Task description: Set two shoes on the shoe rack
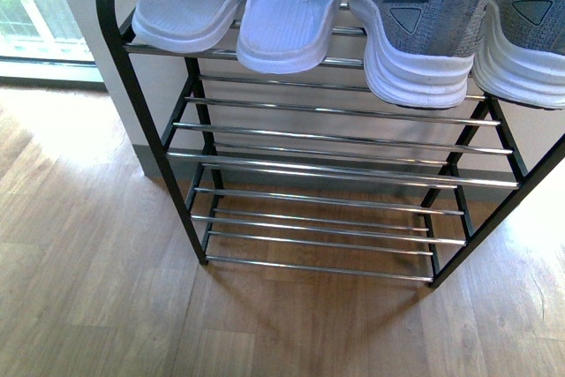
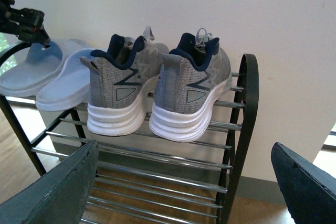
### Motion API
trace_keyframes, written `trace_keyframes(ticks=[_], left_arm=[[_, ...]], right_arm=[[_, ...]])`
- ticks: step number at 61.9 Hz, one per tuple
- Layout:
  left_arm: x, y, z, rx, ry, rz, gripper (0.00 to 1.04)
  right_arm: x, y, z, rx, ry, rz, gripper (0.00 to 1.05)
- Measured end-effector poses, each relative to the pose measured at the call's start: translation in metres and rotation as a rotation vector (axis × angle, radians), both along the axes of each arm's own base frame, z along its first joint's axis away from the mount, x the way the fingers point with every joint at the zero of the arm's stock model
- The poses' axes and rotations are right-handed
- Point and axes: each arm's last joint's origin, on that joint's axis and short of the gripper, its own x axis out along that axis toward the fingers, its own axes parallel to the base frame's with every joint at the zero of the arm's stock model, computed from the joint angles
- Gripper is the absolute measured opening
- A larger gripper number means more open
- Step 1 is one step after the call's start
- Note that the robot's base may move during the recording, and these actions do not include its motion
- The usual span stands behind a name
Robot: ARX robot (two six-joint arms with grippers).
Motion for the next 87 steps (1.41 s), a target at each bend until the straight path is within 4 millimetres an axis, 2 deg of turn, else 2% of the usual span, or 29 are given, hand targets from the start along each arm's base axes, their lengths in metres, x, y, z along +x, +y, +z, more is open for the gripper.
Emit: trace_keyframes(ticks=[3, 6, 23, 31, 40, 51, 63, 68, 73, 78, 81, 87], left_arm=[[-0.008, 0.0, 0.011, -0.023, -0.034, -0.001, 0.91], [-0.014, 0.0, 0.018, -0.033, -0.055, -0.004, 0.97], [-0.057, 0.011, 0.042, -0.05, -0.188, 0.081, 0.95], [-0.094, 0.024, 0.055, -0.058, -0.29, 0.138, 0.95], [-0.151, 0.047, 0.069, -0.08, -0.398, 0.221, 0.95], [-0.215, 0.078, 0.056, -0.075, -0.449, 0.372, 0.95], [-0.272, 0.101, 0.041, -0.11, -0.515, 0.489, 0.95], [-0.286, 0.107, 0.031, -0.127, -0.52, 0.513, 0.95], [-0.289, 0.108, 0.03, -0.142, -0.527, 0.513, 0.95], [-0.293, 0.114, 0.019, -0.215, -0.601, 0.239, 0.77], [-0.297, 0.116, 0.012, -0.221, -0.614, 0.164, 0.68], [-0.304, 0.121, -0.002, -0.209, -0.612, 0.13, 0.52]], right_arm=[[0.0, 0.0, 0.0, 0.0, 0.0, 0.0, 0.95], [0.0, 0.0, 0.0, 0.0, 0.0, 0.0, 0.95], [0.0, 0.0, 0.0, 0.0, 0.0, 0.0, 0.95], [0.0, 0.0, 0.0, 0.0, 0.0, 0.0, 0.95], [0.0, 0.0, 0.0, 0.0, 0.0, 0.0, 0.95], [0.0, 0.0, 0.0, 0.0, 0.0, 0.0, 0.95], [0.0, 0.0, 0.0, 0.0, 0.0, 0.0, 0.95], [0.0, 0.0, 0.0, 0.0, 0.0, 0.0, 0.95], [0.0, 0.0, 0.0, 0.0, 0.0, 0.0, 0.95], [0.0, 0.0, 0.0, 0.0, 0.0, 0.0, 0.95], [0.0, 0.0, 0.0, 0.0, 0.0, 0.0, 0.95], [0.0, 0.0, 0.0, 0.0, 0.0, 0.0, 0.95]])
